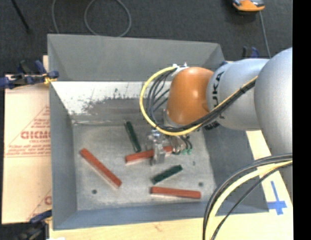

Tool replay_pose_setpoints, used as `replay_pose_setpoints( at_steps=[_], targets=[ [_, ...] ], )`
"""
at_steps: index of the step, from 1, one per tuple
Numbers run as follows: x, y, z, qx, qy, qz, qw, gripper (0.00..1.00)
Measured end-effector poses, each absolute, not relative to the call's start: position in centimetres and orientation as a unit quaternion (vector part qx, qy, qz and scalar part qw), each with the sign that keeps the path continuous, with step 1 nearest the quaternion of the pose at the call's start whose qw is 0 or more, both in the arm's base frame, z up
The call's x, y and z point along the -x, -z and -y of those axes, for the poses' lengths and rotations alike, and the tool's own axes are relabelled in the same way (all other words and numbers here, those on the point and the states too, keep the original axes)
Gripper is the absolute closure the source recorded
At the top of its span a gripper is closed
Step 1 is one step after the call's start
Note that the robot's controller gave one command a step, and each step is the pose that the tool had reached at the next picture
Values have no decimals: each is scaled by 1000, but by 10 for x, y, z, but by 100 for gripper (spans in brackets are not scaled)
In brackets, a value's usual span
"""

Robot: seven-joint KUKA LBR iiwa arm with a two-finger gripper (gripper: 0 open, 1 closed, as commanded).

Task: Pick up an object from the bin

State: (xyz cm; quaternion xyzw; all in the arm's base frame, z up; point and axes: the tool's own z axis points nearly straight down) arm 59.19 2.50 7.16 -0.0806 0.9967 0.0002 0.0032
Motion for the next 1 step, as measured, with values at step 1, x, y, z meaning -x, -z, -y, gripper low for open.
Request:
replay_pose_setpoints(
  at_steps=[1],
  targets=[
    [-549, -229, -10, 132, 1, -991, 5, 100]
  ],
)
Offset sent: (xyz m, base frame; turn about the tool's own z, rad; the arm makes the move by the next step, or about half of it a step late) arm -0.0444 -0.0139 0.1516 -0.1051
